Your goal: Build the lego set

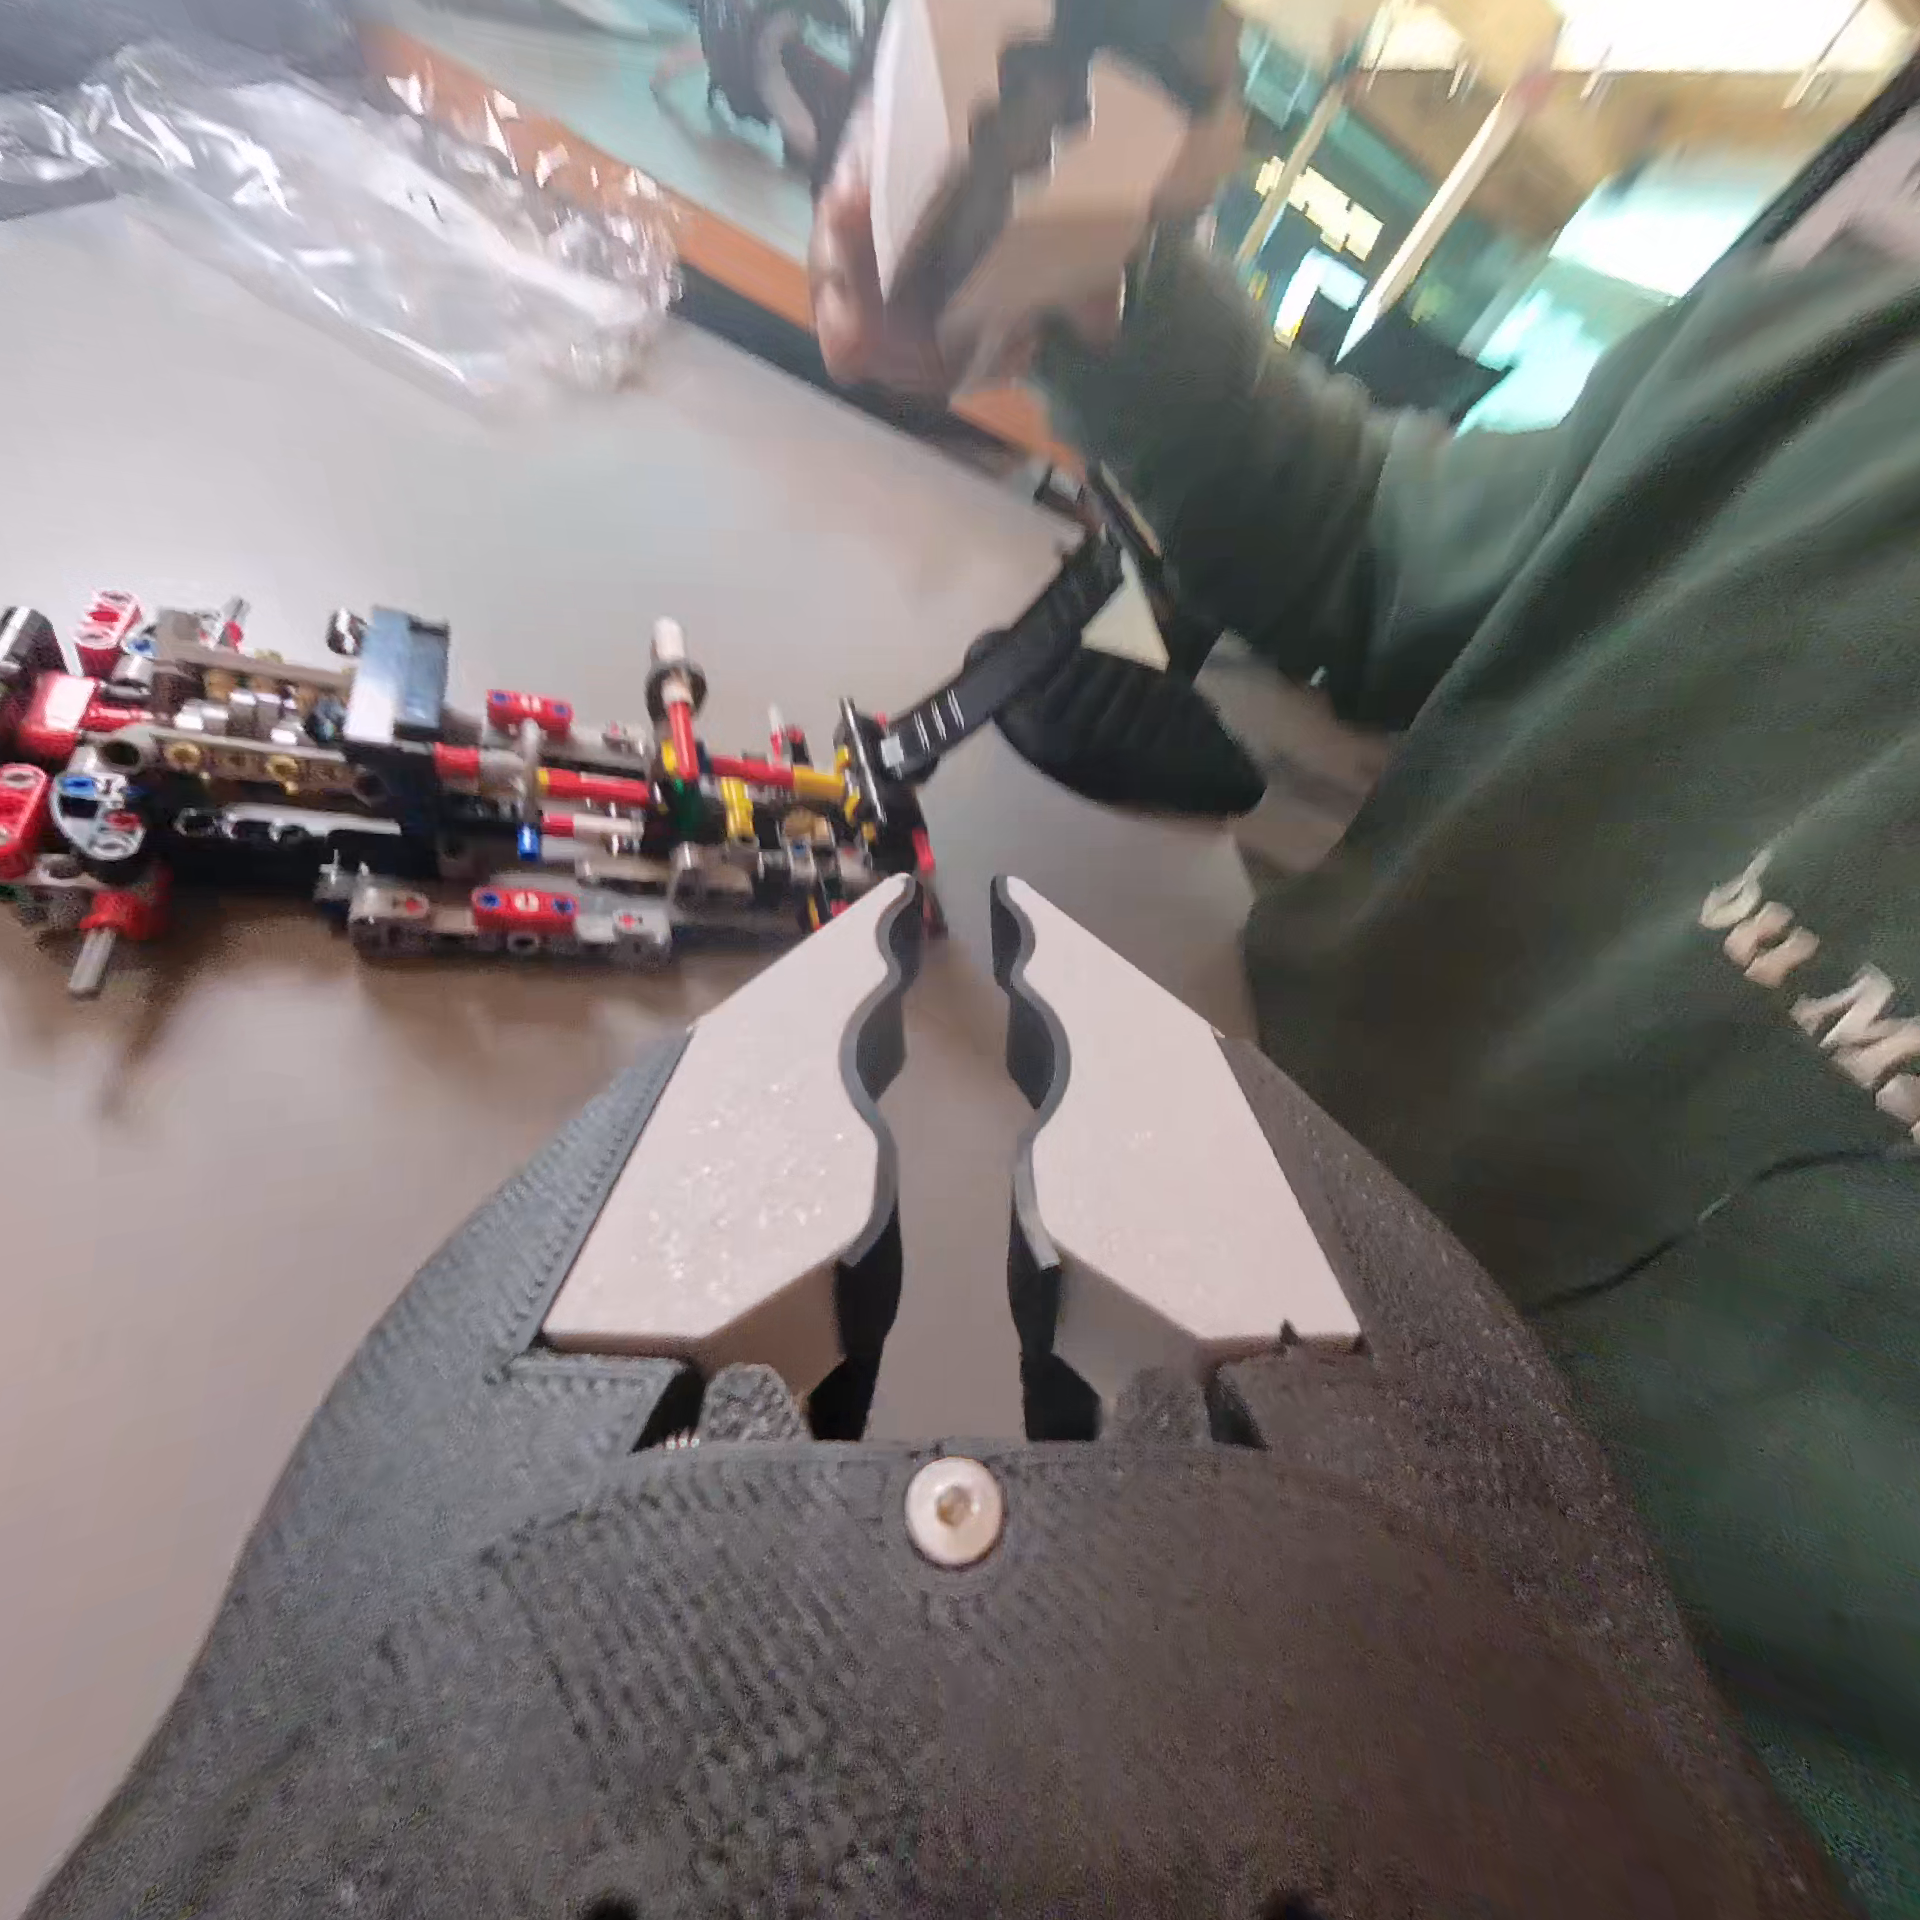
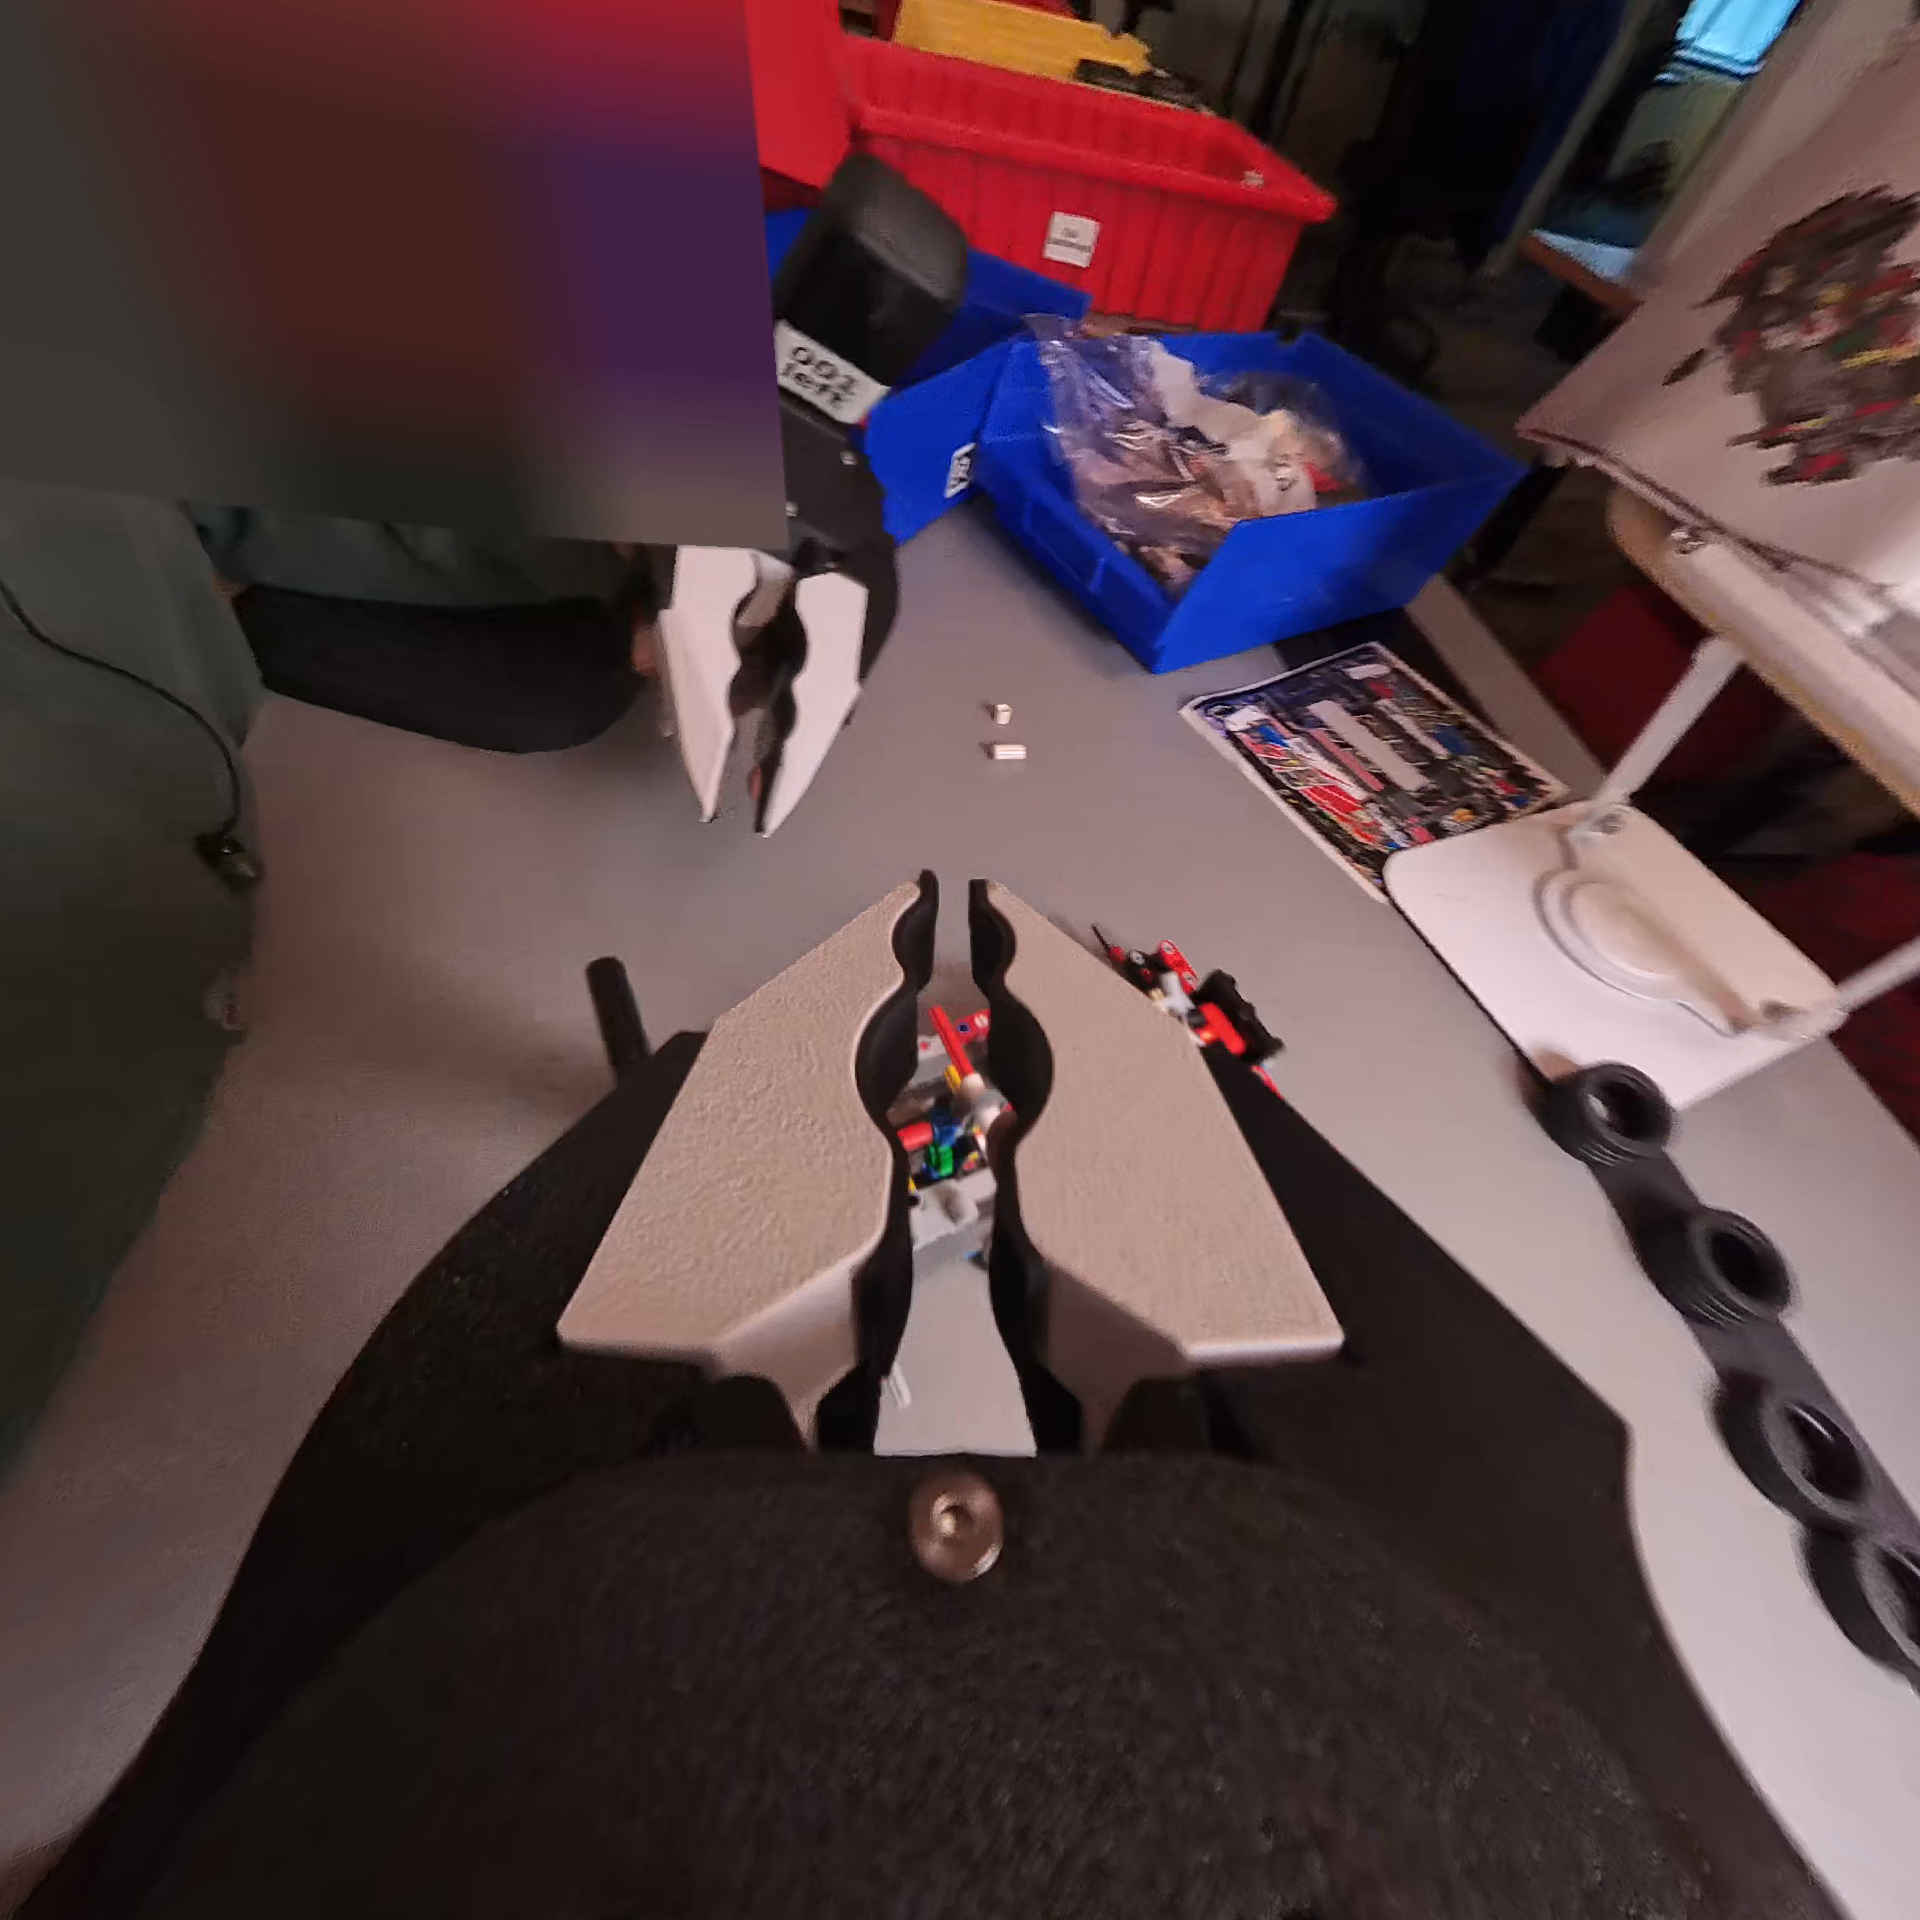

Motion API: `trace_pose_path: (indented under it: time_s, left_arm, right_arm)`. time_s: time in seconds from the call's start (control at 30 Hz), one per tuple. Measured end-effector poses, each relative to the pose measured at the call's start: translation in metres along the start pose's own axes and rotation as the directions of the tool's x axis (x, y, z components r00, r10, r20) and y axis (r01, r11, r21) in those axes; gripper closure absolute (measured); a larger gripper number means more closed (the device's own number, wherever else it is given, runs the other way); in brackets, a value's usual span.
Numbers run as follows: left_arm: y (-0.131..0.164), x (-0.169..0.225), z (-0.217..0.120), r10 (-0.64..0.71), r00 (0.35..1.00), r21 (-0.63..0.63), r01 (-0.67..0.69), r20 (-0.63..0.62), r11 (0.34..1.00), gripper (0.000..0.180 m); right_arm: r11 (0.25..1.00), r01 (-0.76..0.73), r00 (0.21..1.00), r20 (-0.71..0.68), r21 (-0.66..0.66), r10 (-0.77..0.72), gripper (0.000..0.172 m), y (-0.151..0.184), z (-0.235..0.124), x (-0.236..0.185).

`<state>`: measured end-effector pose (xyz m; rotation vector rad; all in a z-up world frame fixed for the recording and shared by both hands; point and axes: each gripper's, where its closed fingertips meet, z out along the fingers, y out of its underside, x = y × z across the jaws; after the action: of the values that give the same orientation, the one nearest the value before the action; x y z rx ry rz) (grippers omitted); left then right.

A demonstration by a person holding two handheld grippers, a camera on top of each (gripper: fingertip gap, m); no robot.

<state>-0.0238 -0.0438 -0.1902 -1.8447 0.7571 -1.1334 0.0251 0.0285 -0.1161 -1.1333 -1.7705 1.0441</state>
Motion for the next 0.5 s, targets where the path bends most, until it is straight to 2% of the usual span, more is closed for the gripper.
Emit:
trace_pose_path:
  time_s: [0.1, 0.23, 0.33, 0.5]
  left_arm:
    - [0.034, 0.015, -0.001, 0.094, 0.995, -0.135, -0.088, 0.041, 0.987, 0.167]
    - [0.068, 0.043, -0.004, 0.129, 0.991, -0.247, -0.118, 0.025, 0.962, 0.166]
    - [0.091, 0.061, -0.002, 0.148, 0.989, -0.339, -0.132, 0.021, 0.931, 0.165]
    - [0.119, 0.089, 0.017, 0.24, 0.971, -0.45, -0.22, -0.012, 0.866, 0.158]
  right_arm:
    - [1.0, 0.007, 0.998, -0.07, -0.009, -0.007, 0.169, -0.001, -0.031, -0.021]
    - [0.999, -0.039, 0.997, -0.073, -0.029, 0.037, 0.169, 0.012, -0.052, -0.071]
    - [0.992, -0.083, 0.996, -0.017, -0.09, 0.082, 0.169, 0.034, -0.045, -0.114]
    - [0.975, -0.083, 0.987, 0.115, -0.206, 0.109, 0.166, 0.071, -0.008, -0.178]
